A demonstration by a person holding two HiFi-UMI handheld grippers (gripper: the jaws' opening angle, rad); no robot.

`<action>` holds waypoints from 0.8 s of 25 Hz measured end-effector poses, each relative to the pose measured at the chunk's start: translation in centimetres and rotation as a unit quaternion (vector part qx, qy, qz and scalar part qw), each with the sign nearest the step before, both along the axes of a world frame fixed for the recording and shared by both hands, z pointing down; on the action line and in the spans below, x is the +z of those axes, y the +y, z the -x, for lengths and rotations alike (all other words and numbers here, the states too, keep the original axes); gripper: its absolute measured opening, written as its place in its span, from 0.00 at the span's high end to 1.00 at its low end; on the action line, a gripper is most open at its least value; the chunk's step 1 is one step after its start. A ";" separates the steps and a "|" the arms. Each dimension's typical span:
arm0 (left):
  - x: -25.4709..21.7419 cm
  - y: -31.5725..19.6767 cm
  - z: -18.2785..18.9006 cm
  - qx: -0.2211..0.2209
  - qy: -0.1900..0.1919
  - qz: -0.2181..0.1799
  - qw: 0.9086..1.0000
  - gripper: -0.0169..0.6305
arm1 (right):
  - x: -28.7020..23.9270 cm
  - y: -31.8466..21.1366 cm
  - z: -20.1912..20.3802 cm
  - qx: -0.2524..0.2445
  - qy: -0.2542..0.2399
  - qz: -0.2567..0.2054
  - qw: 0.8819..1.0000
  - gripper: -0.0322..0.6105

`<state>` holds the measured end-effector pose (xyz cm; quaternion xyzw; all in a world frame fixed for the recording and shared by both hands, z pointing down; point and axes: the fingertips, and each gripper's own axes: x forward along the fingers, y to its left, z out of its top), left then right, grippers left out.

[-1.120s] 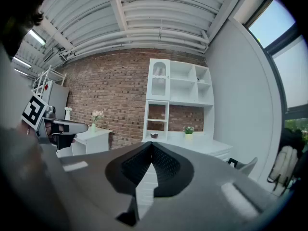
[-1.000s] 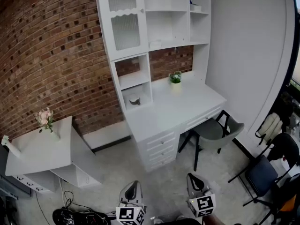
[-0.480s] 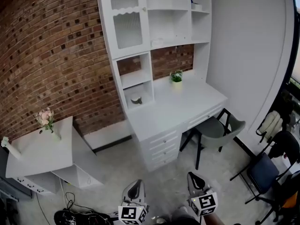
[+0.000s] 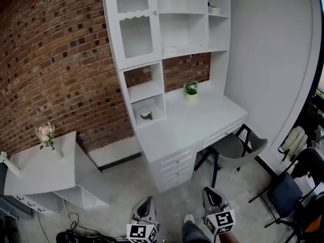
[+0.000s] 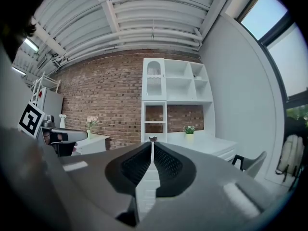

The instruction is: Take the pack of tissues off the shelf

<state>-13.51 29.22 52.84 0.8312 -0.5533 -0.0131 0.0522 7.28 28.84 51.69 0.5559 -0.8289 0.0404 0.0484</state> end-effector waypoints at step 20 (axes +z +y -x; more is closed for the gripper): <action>-1.2 -16.5 -4.7 -0.038 0.017 0.004 0.999 0.95 | -0.2 -18.4 -4.3 -0.035 0.009 0.018 0.999 0.94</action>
